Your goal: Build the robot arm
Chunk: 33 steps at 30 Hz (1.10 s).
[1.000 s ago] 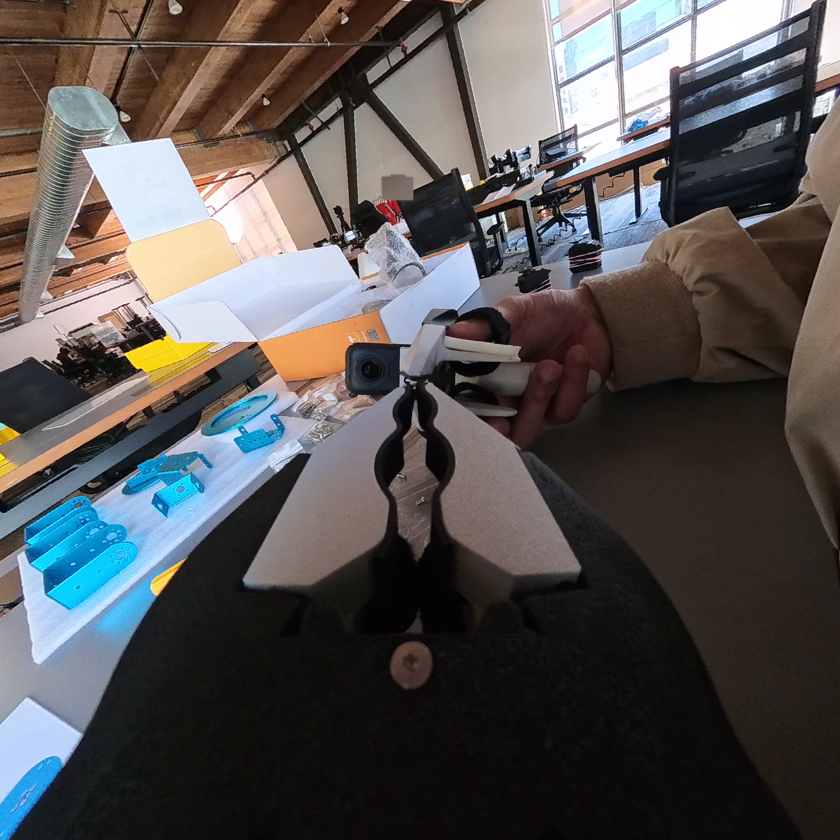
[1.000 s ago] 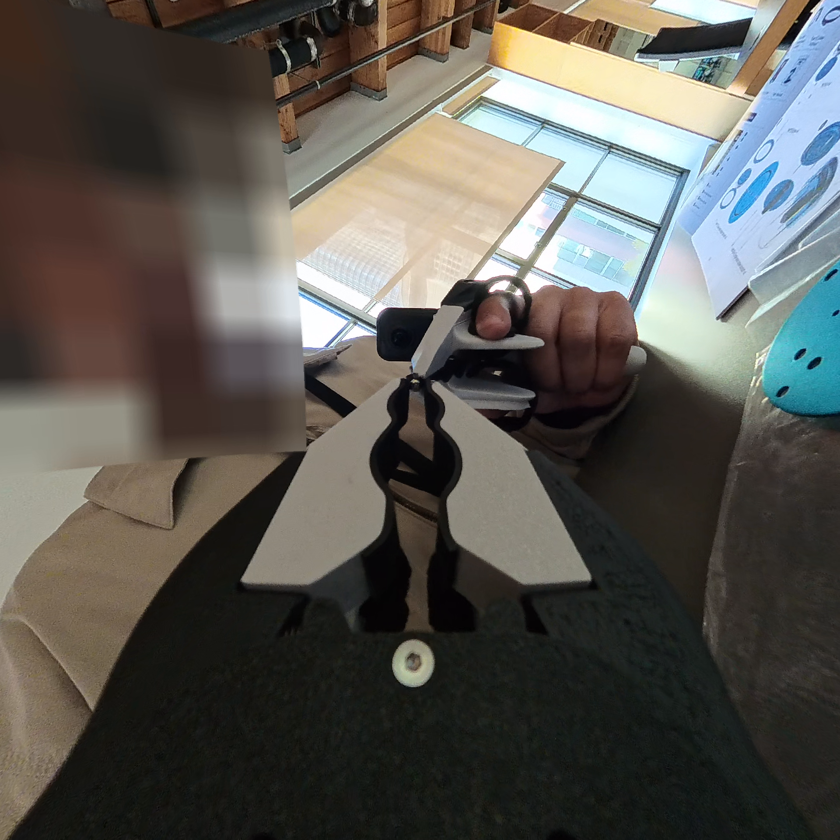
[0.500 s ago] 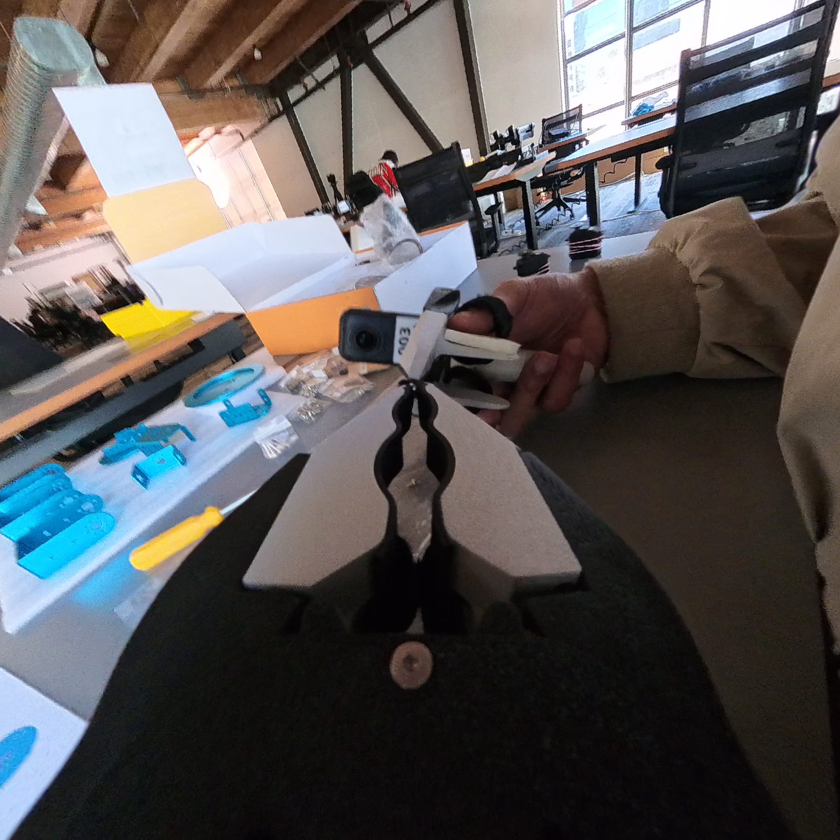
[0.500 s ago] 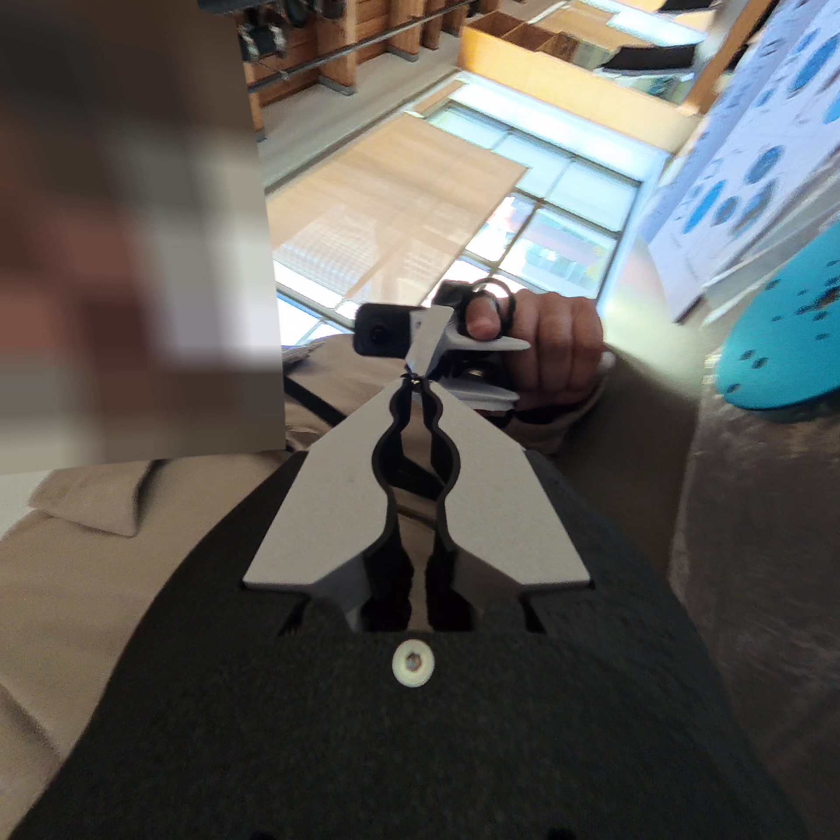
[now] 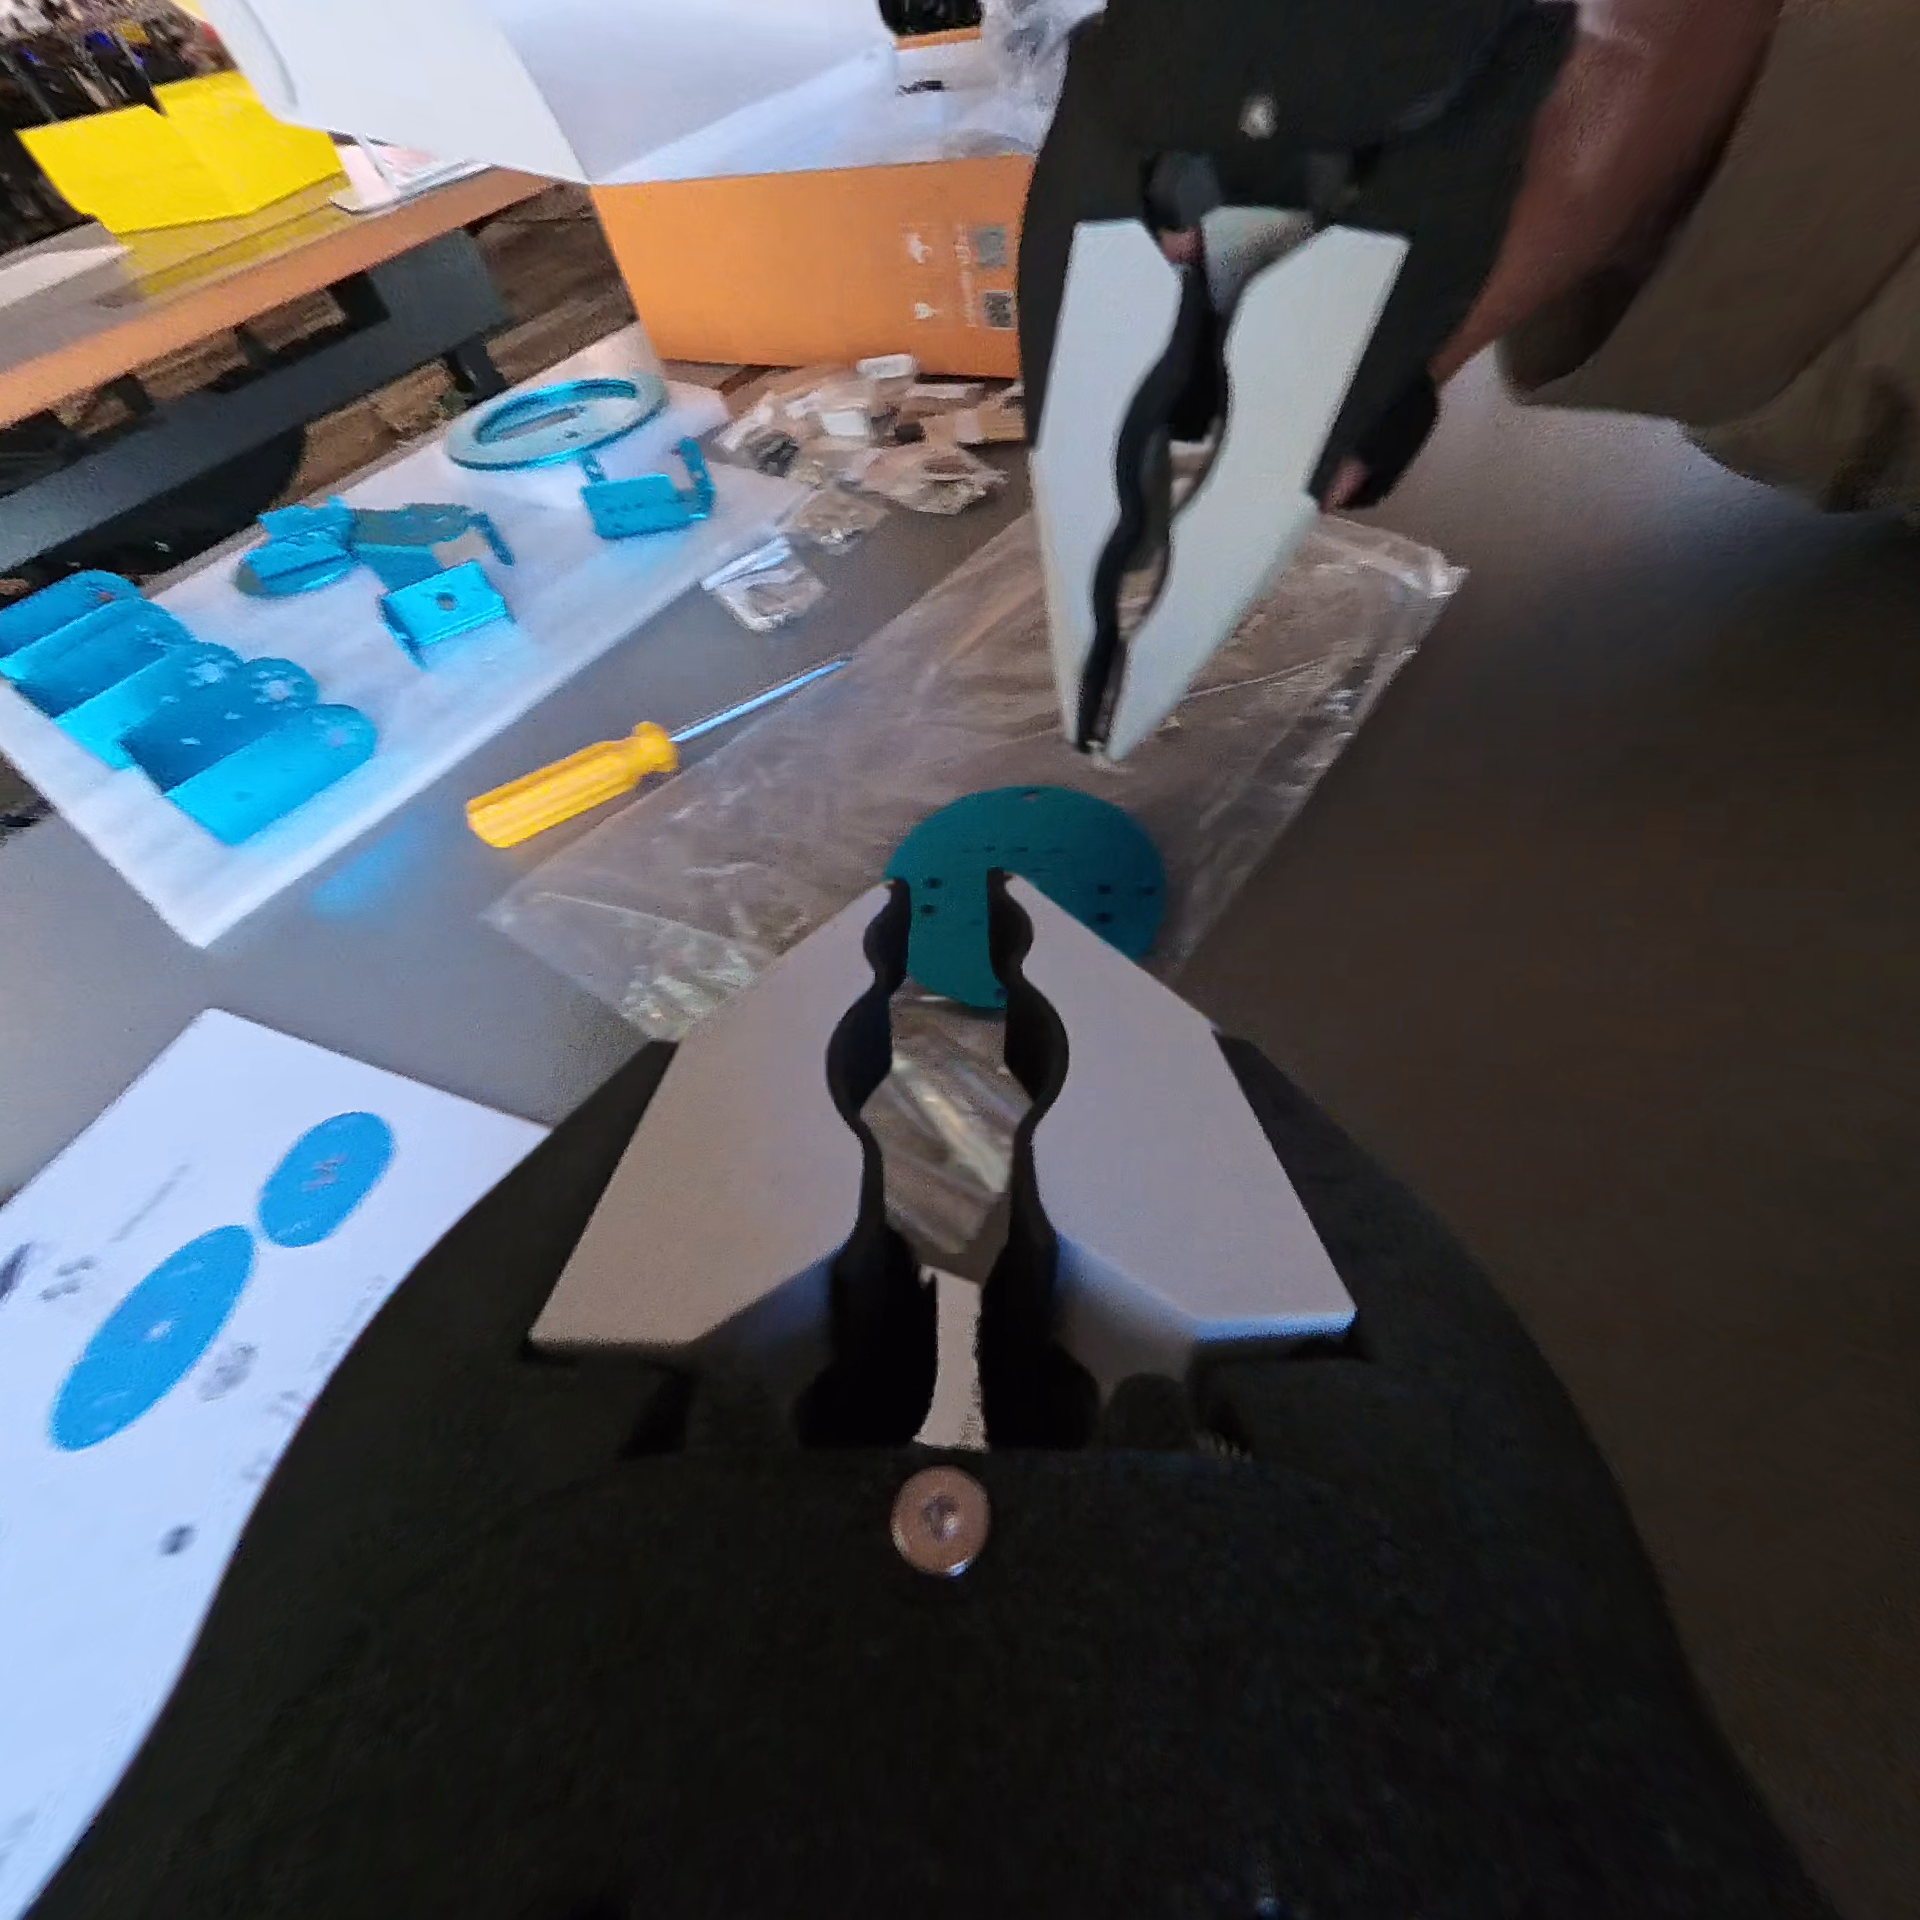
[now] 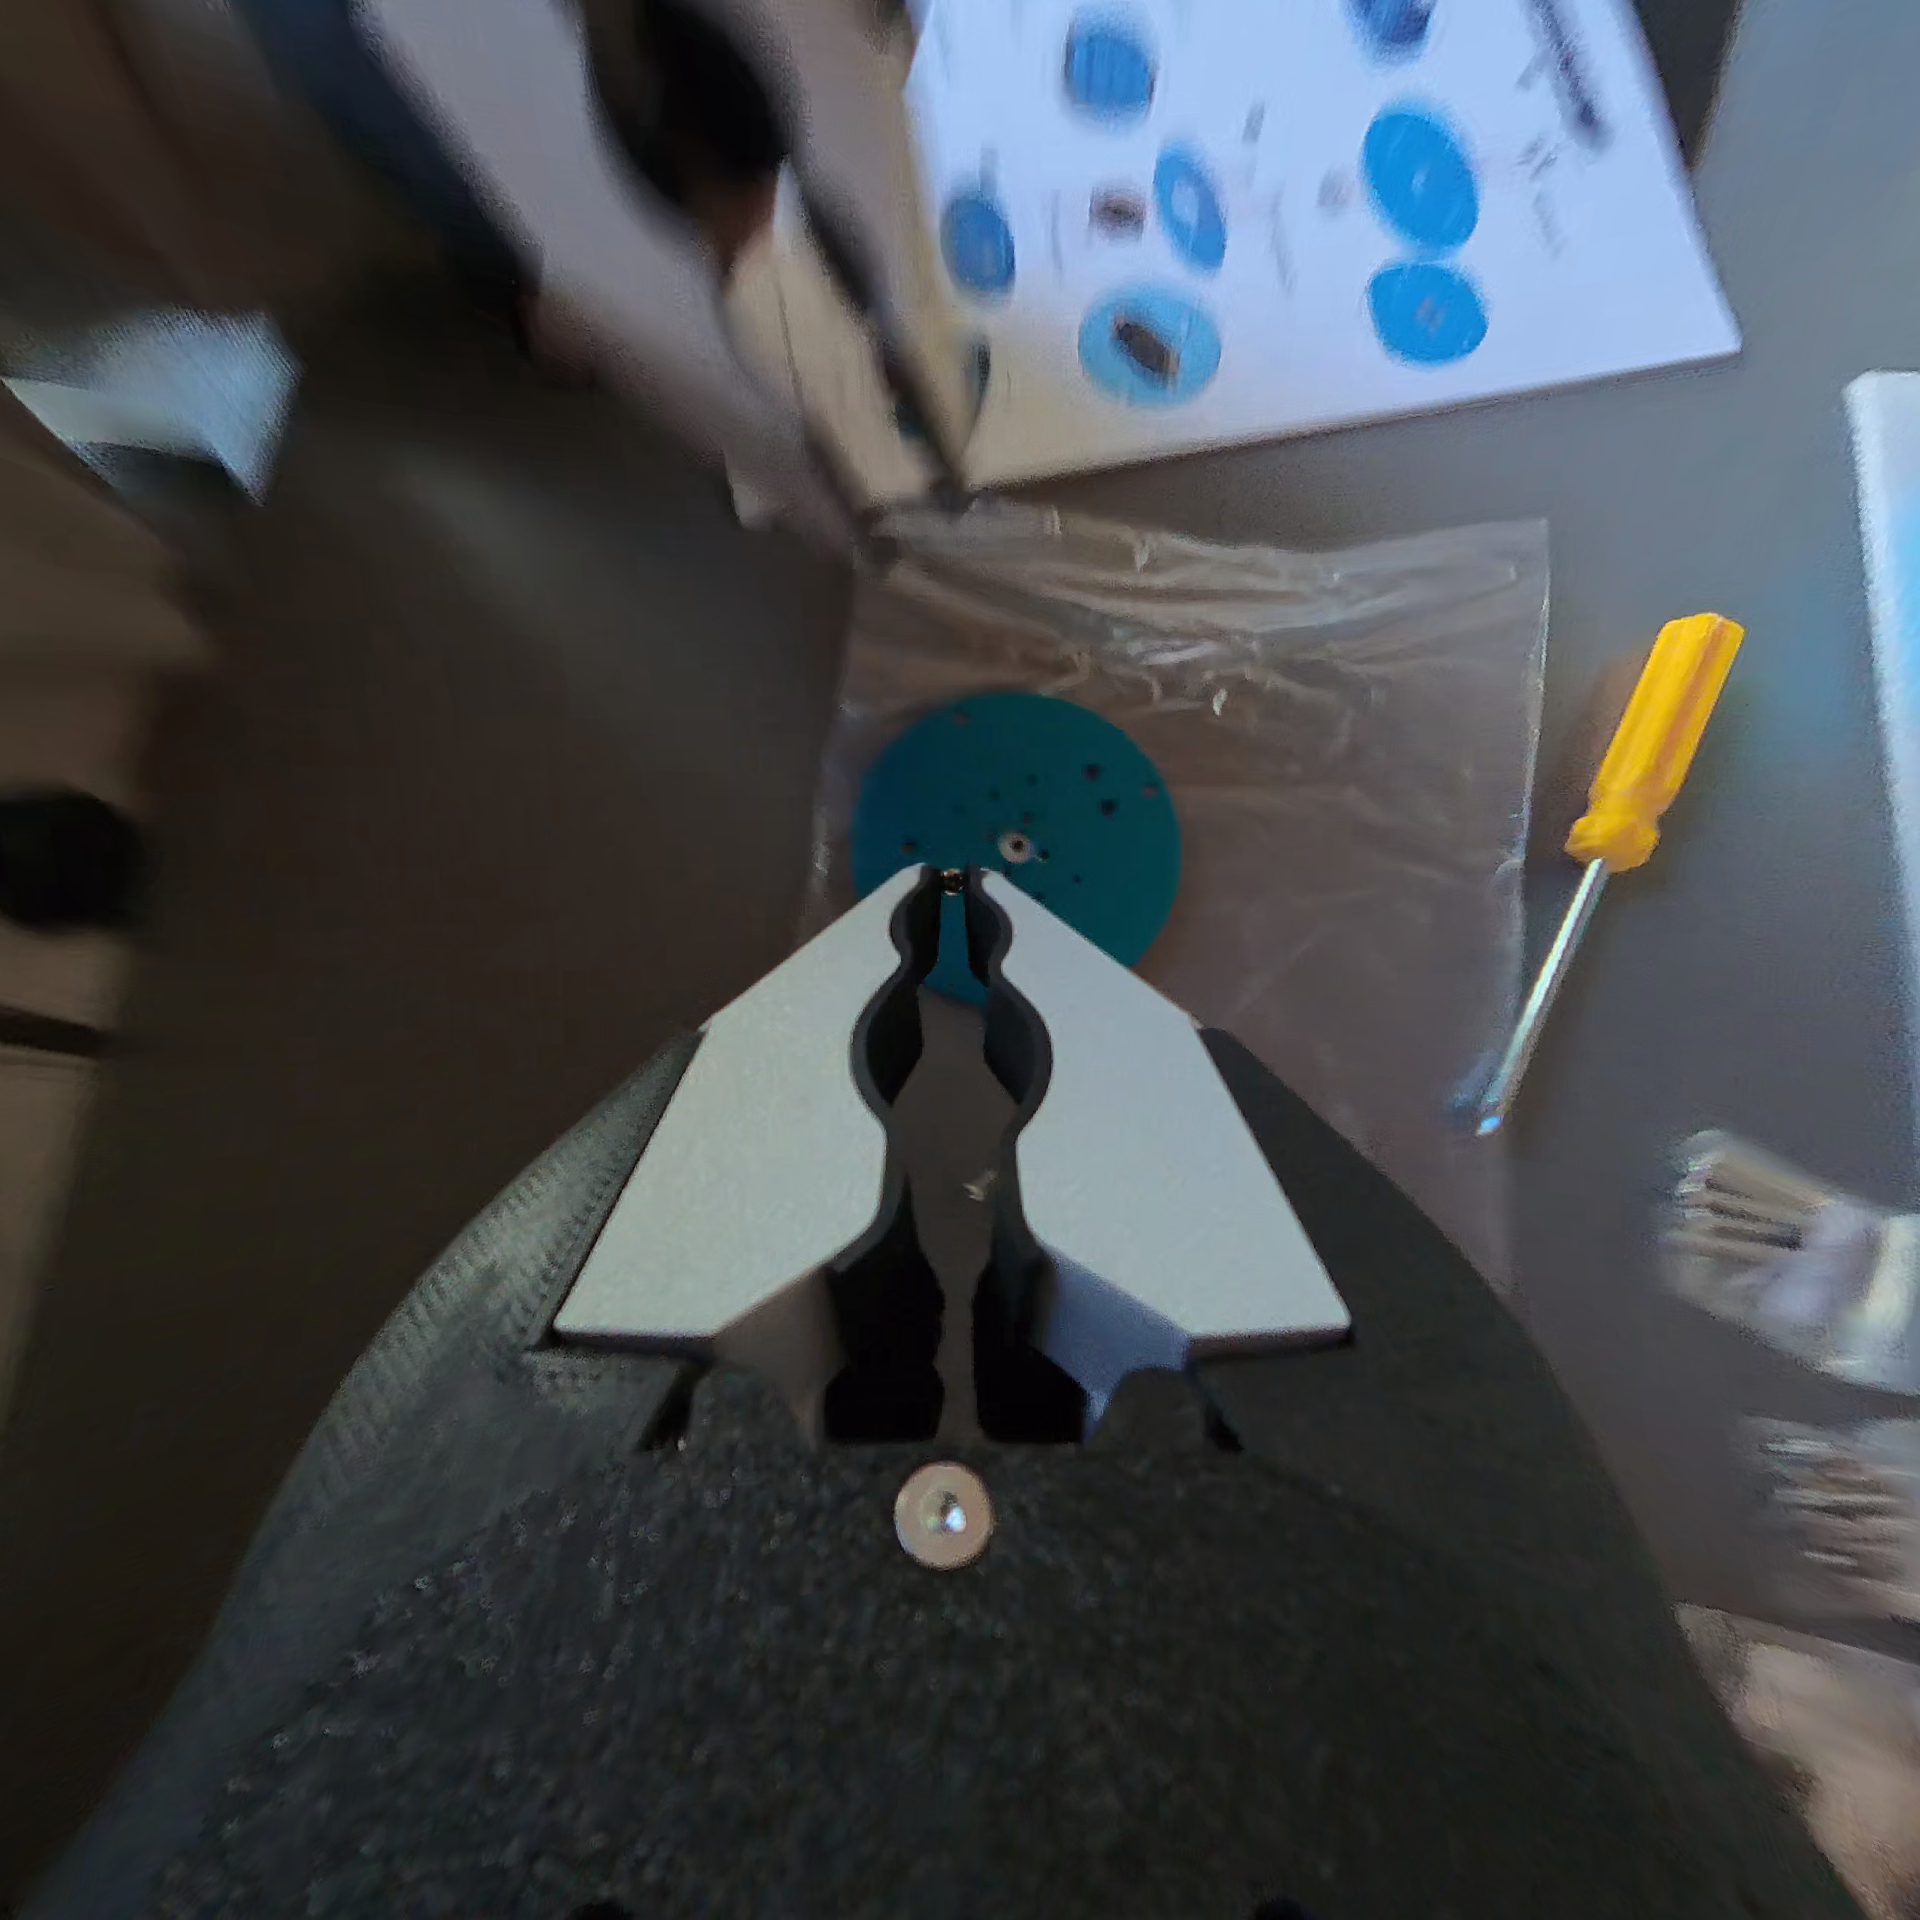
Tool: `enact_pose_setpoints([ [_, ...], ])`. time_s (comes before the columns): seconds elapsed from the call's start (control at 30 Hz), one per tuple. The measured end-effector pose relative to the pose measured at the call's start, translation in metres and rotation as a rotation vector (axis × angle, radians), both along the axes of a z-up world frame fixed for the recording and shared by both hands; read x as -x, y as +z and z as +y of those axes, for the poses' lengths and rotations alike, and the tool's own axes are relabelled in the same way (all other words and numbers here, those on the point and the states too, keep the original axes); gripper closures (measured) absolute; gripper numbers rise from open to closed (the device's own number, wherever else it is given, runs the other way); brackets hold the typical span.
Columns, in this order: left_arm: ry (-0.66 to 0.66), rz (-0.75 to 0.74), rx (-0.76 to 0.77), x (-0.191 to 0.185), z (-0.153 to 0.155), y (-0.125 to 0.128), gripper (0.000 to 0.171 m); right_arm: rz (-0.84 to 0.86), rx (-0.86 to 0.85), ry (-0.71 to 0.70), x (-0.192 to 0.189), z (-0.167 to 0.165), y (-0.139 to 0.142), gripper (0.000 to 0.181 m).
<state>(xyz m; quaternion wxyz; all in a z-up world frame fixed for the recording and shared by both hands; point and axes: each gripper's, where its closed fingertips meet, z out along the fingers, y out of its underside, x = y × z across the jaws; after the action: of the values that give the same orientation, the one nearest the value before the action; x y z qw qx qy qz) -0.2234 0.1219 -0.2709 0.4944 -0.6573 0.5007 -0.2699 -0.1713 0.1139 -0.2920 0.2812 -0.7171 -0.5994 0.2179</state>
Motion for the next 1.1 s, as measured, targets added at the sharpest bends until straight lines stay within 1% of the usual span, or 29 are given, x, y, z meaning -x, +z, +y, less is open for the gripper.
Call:
enact_pose_setpoints([
  [0.07, 0.019, -0.007, -0.040, 0.007, 0.017, 0.005, 0.157, -0.103, -0.024, 0.025, 0.000, 0.005, -0.009, 0.178],
  [0.1, 0.032, -0.021, -0.060, 0.010, 0.025, 0.009, 0.157, -0.128, -0.035, 0.029, 0.000, 0.010, -0.011, 0.178],
  [0.23, 0.082, -0.127, -0.112, 0.019, 0.048, 0.023, 0.159, -0.170, -0.007, 0.064, 0.004, 0.021, -0.017, 0.178],
  [0.3, 0.096, -0.111, -0.130, 0.023, 0.051, 0.025, 0.158, -0.180, -0.001, 0.076, 0.005, 0.027, -0.020, 0.178],
  [0.4, 0.135, -0.085, -0.197, 0.029, 0.054, 0.024, 0.159, -0.192, 0.028, 0.114, 0.006, 0.026, -0.026, 0.178],
  [0.5, 0.126, -0.074, -0.187, 0.028, 0.050, 0.019, 0.159, -0.181, 0.065, 0.144, 0.010, 0.019, -0.028, 0.178],
  [0.6, 0.127, -0.077, -0.186, 0.028, 0.049, 0.018, 0.159, -0.193, 0.031, 0.148, 0.010, 0.021, -0.030, 0.178],
  [0.77, 0.127, -0.078, -0.168, 0.028, 0.048, 0.016, 0.159, -0.192, 0.029, 0.145, 0.013, 0.022, -0.032, 0.178],
  [1.1, 0.147, -0.076, -0.184, 0.031, 0.050, 0.016, 0.159, -0.231, -0.028, 0.143, 0.012, 0.025, -0.039, 0.178],
])
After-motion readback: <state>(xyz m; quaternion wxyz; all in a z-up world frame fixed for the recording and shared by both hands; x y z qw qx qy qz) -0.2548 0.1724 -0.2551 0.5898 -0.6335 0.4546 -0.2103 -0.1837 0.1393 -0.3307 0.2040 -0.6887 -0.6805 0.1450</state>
